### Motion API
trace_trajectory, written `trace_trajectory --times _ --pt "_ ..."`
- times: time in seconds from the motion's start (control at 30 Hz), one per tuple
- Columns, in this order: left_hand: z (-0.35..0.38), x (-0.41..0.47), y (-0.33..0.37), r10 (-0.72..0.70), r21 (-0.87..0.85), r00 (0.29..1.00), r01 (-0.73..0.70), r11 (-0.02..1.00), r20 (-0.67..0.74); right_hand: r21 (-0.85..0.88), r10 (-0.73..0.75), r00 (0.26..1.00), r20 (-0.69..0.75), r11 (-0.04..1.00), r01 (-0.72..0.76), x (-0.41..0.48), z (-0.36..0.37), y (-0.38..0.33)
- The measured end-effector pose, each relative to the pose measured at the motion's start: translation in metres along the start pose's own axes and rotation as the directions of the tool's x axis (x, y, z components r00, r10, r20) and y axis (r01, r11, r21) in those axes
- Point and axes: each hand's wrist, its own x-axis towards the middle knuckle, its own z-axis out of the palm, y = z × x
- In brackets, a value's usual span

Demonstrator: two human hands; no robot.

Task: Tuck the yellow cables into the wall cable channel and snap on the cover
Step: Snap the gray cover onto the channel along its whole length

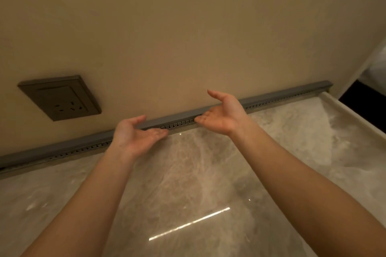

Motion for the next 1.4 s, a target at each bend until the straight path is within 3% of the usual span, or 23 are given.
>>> trace_trajectory --times 0.23,0.37,0.63,1.03,1.23,1.4 --pt "0.006 -0.005 -0.014 0.109 -0.083 0.992 -0.114 0.99 -0.058 -0.074 0.044 0.997 0.059 0.996 -0.039 0.003 -0.017 -0.01" --pt "0.016 -0.006 -0.041 0.213 -0.047 0.971 -0.219 0.975 -0.108 -0.098 0.075 0.993 0.09 0.993 -0.066 0.001 -0.023 -0.016" --pt "0.068 0.013 -0.093 0.168 0.009 0.983 -0.168 0.986 -0.074 -0.066 0.19 0.979 0.074 0.98 -0.185 -0.003 -0.044 -0.045" --pt "0.151 0.054 -0.17 0.143 -0.02 0.978 -0.147 0.989 -0.153 0.137 0.015 0.989 -0.147 0.991 0.006 -0.014 -0.13 -0.169" --pt "0.175 0.069 -0.187 0.167 -0.028 0.967 -0.175 0.984 -0.194 0.134 0.078 0.995 -0.055 0.989 -0.07 -0.013 -0.149 -0.199" --pt "0.171 0.069 -0.185 0.173 -0.01 0.967 -0.178 0.984 -0.188 0.003 0.102 0.994 0.044 0.995 -0.102 -0.011 -0.158 -0.2"
